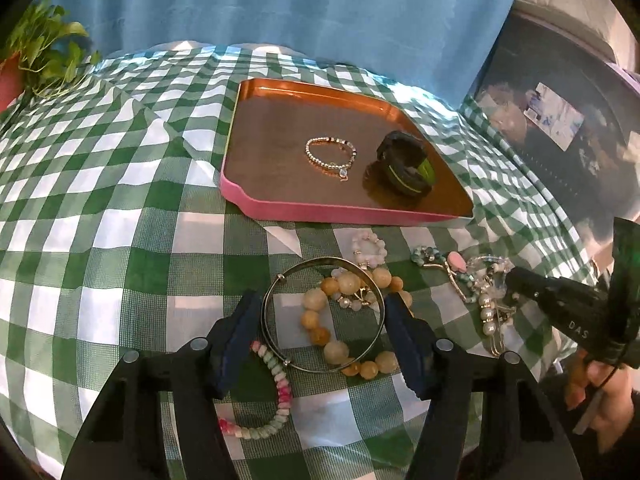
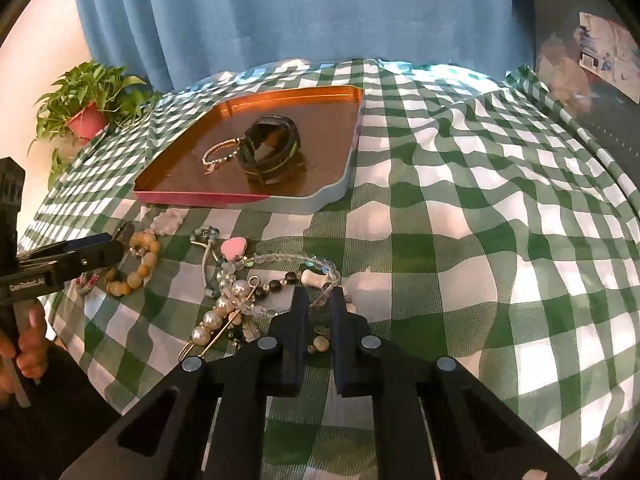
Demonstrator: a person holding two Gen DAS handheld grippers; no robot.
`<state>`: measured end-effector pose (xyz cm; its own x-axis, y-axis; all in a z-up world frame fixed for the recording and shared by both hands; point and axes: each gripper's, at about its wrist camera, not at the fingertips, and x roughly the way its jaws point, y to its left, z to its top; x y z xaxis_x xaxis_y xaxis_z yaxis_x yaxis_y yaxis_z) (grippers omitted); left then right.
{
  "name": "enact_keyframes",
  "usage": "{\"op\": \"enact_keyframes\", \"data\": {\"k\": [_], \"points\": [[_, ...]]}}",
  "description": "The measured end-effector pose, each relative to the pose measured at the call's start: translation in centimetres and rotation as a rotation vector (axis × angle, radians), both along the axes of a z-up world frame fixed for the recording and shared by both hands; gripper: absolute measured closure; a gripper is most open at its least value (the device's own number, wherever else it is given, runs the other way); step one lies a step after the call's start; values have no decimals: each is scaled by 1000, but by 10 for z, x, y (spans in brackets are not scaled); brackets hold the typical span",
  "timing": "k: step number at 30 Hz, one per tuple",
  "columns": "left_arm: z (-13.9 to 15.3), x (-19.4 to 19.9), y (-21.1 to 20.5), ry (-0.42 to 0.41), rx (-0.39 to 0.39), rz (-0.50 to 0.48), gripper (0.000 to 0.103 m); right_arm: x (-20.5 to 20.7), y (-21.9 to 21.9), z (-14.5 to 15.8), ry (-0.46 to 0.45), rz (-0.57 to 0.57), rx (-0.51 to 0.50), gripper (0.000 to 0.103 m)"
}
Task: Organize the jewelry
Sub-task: 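Grasp the silver bangle with the left tool while the right tool grips a crystal bracelet, then lift both held bracelets and carry them over the tray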
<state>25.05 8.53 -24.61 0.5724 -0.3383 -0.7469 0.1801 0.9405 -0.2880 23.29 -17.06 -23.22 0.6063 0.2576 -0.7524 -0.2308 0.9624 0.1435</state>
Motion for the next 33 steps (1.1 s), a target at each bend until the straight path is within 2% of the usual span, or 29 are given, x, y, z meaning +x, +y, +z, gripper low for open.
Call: {"op": "enact_keyframes", "data": {"k": [6,9,11,12,14,20,23,28,33], "points": [[0,-1,-8,-22,73,-15,40,7,-4,-3,28,-34,76,92],[0,-1,-10,-21,79,-14,39,9,9,-5,17,-16,-3,92],[0,0,-10,-15,69,-13,40,8,20,-4,-5,-9,-85,96],[0,0,-8,-6,53,-6,39,7,22,-4,-13,-13,-96,96],[1,1,-4,6,33,7,40,5,19,0,-20,-10,-50,96],[20,-3,0,-34,61,48,40,-3,12,26,-78,-47,6,96],[26,-3,-1,-26,73,76,40,-9,18,36,-125,-95,-23,96],[49,-11,-7,-48,78,100,40,-19,37,54,-157,-56,-35,96],[79,-37,-15,-80,85,113,40,-40,46,83,-204,-28,-31,96]]}}
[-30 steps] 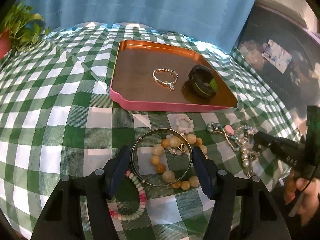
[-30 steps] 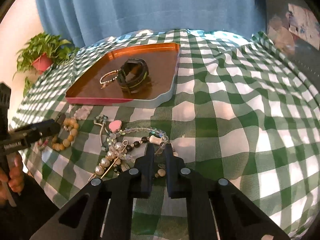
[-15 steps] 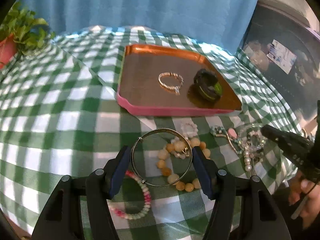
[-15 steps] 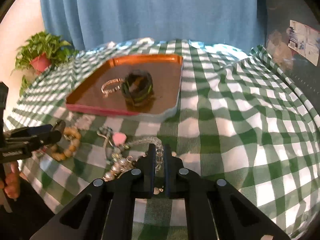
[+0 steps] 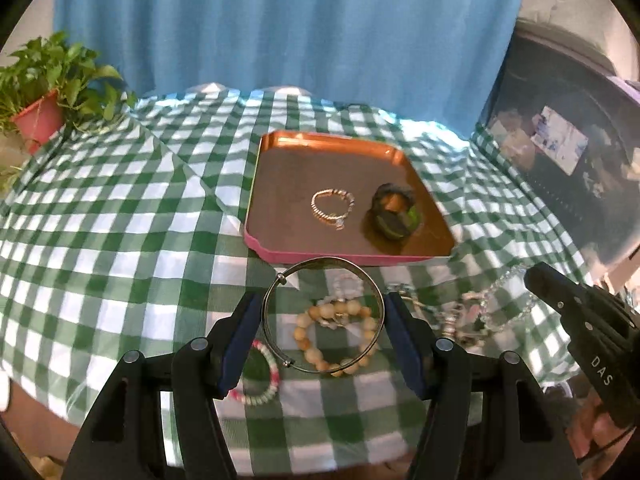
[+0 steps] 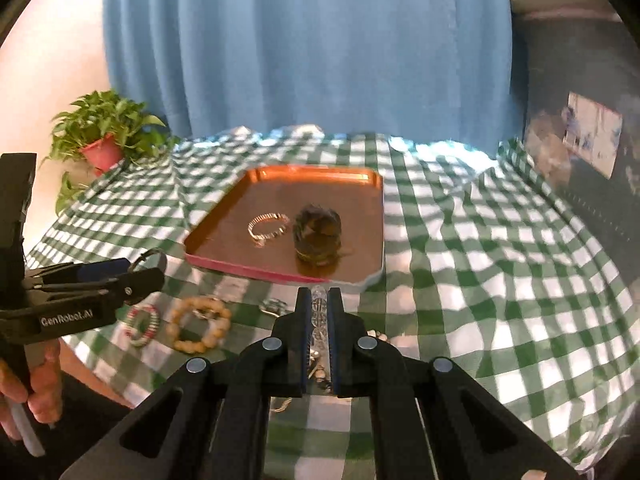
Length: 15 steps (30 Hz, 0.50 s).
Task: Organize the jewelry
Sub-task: 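Lift both held bracelets and carry them over the tray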
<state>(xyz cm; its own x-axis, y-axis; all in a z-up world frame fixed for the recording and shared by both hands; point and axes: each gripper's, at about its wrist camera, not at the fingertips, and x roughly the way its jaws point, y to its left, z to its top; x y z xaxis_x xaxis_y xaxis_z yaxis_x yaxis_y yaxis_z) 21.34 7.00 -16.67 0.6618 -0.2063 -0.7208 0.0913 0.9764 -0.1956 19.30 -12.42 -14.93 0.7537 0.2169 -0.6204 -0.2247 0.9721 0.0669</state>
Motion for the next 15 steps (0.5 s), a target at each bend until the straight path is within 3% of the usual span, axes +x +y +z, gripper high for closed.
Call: {"op": "enact_keyframes", "data": {"k": [6,15], "points": [[38,-38,-7,-61,-17,-16,40,-25,8,29,11,44,40,96],[74,-72,-9,-98,-30,-2,40,-73,17,59,-39,22,91,96]]}}
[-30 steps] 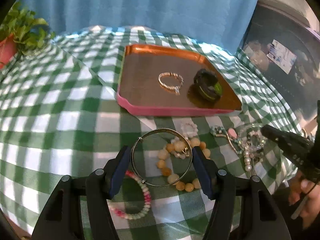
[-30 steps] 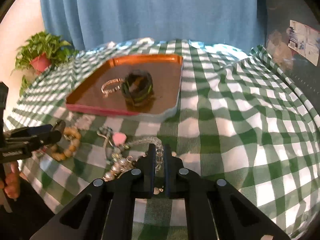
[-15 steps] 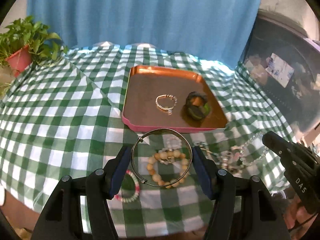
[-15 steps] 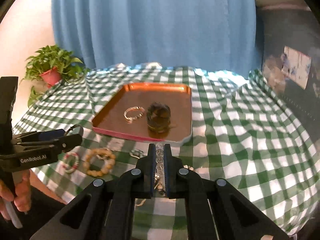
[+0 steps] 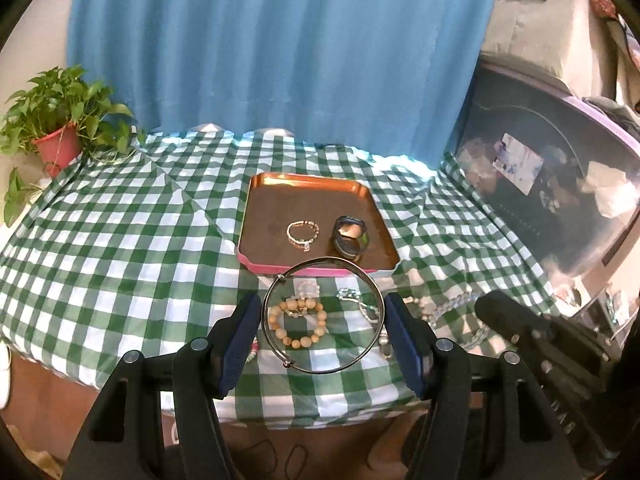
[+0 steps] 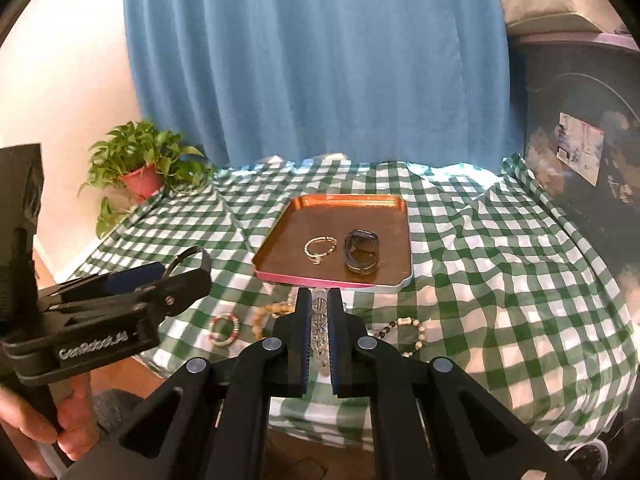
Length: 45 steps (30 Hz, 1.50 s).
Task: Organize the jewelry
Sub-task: 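Lift both held bracelets and carry them over the tray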
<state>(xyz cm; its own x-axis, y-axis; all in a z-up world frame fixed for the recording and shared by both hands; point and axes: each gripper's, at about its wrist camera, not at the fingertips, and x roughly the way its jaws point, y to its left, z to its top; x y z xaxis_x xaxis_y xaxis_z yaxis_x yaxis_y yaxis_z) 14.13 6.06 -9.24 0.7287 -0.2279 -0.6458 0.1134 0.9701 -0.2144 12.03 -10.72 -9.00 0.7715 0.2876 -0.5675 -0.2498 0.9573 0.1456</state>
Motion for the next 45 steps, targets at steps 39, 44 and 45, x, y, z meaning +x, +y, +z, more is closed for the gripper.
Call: {"op": "enact_keyframes", "data": {"k": [39,44,45], "points": [[35,26,-27,-101,7,-27,40,19,-19,26,-48,10,-13,96],[23,46,-26,-91,27,-9,40,40,-23,15,-22,6,1,96],[19,50,-25,-88,28,-6,40,44,-23,12,-16,6,2,96]]}}
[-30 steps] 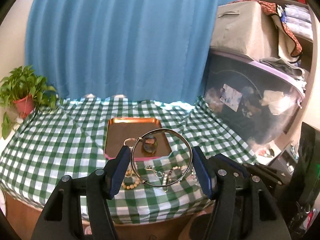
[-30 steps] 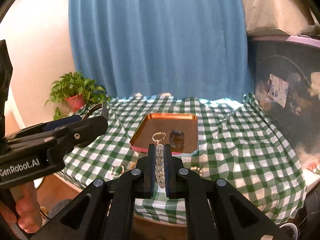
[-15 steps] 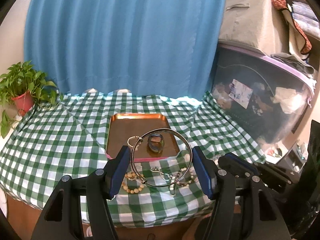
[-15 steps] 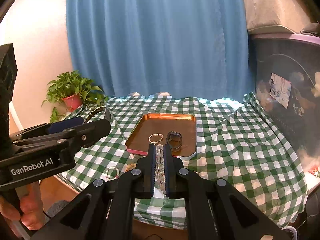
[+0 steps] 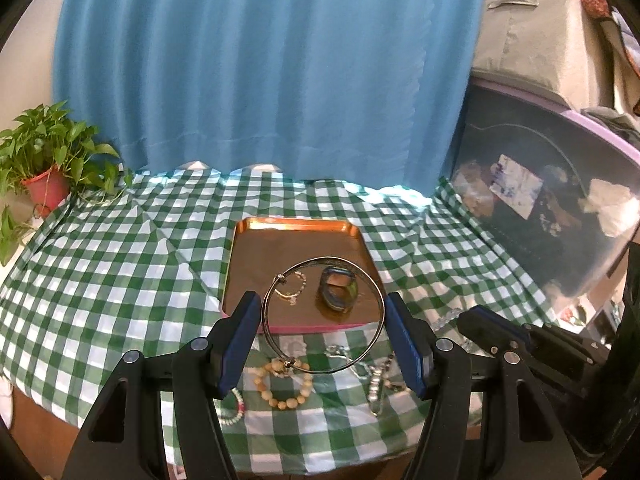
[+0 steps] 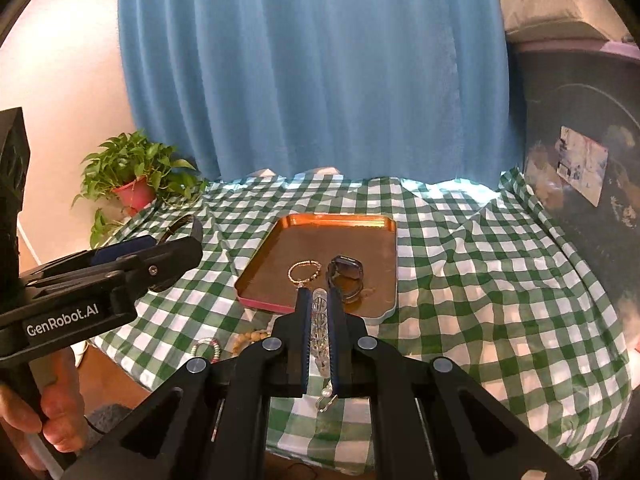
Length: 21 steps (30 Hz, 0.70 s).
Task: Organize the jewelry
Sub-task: 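Lift both held bracelets and carry them over the tray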
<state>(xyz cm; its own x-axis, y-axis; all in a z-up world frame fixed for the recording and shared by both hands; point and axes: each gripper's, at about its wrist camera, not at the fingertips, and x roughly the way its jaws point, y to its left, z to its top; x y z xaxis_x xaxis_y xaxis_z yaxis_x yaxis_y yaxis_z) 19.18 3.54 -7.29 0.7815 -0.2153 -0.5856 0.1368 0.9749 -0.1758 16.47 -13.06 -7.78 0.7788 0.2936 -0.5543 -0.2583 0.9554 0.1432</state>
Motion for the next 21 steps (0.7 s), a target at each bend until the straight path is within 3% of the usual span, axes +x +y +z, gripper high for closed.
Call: {"op": "enact_keyframes", "data": {"k": [21], "points": [[-60,99,27,82,23,42,40,101,19,-40,52,18,-31,96]]}}
